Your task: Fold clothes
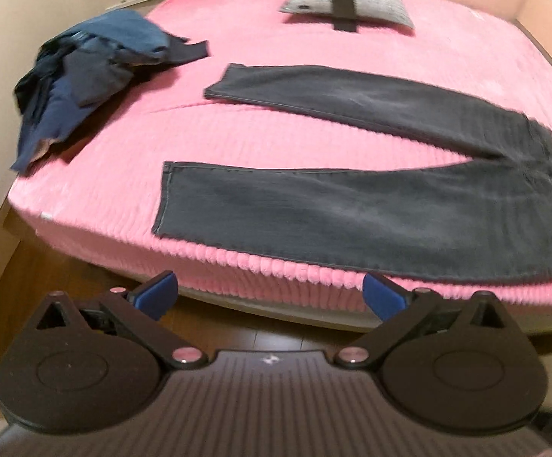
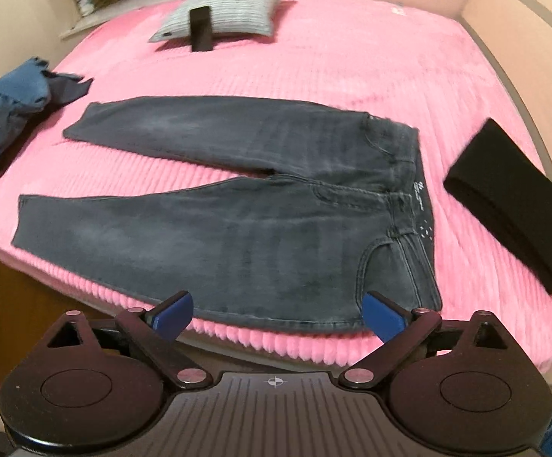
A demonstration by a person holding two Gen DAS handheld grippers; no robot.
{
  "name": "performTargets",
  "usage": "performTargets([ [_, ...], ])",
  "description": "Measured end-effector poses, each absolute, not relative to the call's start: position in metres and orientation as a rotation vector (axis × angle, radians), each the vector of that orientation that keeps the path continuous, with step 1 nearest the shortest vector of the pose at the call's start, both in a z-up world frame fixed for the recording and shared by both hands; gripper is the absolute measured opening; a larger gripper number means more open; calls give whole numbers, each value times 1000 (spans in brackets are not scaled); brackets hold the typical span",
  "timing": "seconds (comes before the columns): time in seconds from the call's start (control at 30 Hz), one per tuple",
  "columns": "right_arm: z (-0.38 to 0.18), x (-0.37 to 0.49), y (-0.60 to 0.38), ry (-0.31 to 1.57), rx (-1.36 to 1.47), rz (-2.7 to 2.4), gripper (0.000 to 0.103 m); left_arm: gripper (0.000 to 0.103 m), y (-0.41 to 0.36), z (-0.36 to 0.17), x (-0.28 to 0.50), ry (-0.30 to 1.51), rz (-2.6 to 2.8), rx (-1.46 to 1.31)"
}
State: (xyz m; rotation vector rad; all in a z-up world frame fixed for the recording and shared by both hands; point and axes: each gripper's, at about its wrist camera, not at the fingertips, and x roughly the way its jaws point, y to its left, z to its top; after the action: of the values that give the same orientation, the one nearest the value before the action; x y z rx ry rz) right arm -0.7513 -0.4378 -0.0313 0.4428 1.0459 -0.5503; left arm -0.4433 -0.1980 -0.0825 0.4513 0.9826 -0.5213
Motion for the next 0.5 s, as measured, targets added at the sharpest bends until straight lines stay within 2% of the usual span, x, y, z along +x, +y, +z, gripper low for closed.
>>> performTargets([
  [0.27,-28,-766,-449,1112,362,-540,100,102,-216,-76,-478,989,-521,397],
  [0.5,-31,-801,-456,1142,413,-573,101,102,-253,-71,-508,932,-606,494],
])
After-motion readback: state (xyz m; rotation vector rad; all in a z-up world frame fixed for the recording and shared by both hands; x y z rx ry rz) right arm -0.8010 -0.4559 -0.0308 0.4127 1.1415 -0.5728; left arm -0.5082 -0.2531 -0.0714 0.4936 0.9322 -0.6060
